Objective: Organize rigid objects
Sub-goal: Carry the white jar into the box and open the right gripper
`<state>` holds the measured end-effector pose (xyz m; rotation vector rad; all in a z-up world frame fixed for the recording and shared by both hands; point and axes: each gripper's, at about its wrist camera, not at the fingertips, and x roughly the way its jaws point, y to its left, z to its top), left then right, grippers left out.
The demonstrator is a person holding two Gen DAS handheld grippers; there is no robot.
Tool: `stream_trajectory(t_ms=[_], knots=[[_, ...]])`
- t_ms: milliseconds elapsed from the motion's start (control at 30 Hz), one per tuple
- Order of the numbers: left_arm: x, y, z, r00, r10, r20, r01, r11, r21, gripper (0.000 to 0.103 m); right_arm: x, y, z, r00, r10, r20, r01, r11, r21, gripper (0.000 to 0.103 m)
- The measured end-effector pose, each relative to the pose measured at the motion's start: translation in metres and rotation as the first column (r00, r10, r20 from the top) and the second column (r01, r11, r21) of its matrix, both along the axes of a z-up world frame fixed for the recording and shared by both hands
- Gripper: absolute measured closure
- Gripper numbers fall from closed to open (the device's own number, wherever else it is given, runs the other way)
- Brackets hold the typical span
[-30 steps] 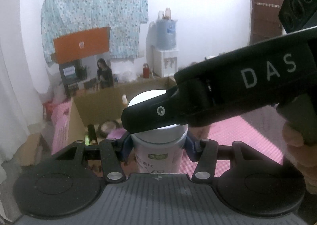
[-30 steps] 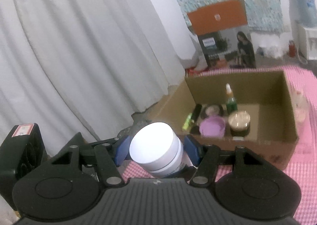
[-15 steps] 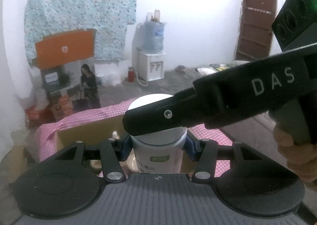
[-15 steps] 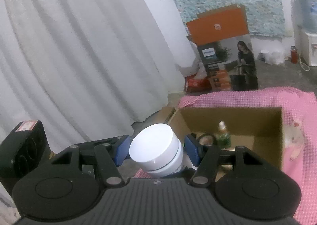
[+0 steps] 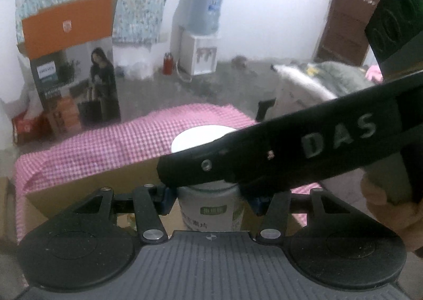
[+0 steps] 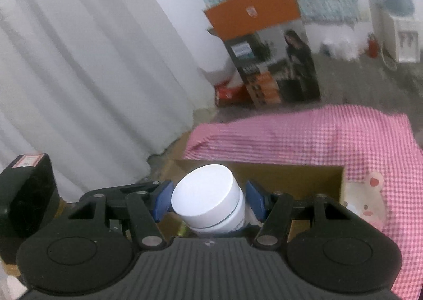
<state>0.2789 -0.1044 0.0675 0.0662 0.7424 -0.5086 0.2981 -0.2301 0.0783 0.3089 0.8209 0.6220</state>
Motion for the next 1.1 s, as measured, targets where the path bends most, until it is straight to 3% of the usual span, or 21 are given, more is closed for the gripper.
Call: stream_trajectory(t_ms=[233, 533, 600, 633, 867, 1100], knots=[[0.028, -0.009, -0.025, 0.998, 0.008, -0.060, -0.008, 1.000, 0.008, 0.050, 0.038, -0.006, -0.035, 0.997, -0.013, -0.070, 0.011, 0.999, -0.032, 0.041], [0.046, -0.014, -0.041, 0.996, 0.025, -0.081, -0.025, 1.000, 0.003, 0.049, 0.057, -0.004, -0.049, 0.997, -0.012, -0.077, 0.007, 0.998, -0.070, 0.041], [0.047, -0.014, -0.042, 0.996, 0.021, -0.092, -0.021, 1.000, 0.002, 0.045, 0.058, -0.003, -0.052, 0.997, -0.007, -0.080, 0.001, 0.997, -0.071, 0.042], [0.048, -0.014, -0.042, 0.995, 0.011, -0.100, -0.012, 1.000, -0.009, 0.036, 0.059, -0.003, -0.052, 0.997, -0.005, -0.080, -0.001, 0.997, -0.072, 0.042], [0.040, -0.016, -0.039, 0.996, 0.023, -0.089, -0.023, 1.000, 0.009, 0.030, 0.055, -0.002, -0.051, 0.997, -0.003, -0.079, -0.003, 0.997, -0.072, 0.042], [0.029, -0.013, -0.023, 0.998, 0.038, -0.055, -0.038, 0.999, 0.005, 0.015, 0.037, -0.012, -0.035, 0.999, -0.027, -0.040, 0.026, 0.999, -0.042, 0.037]])
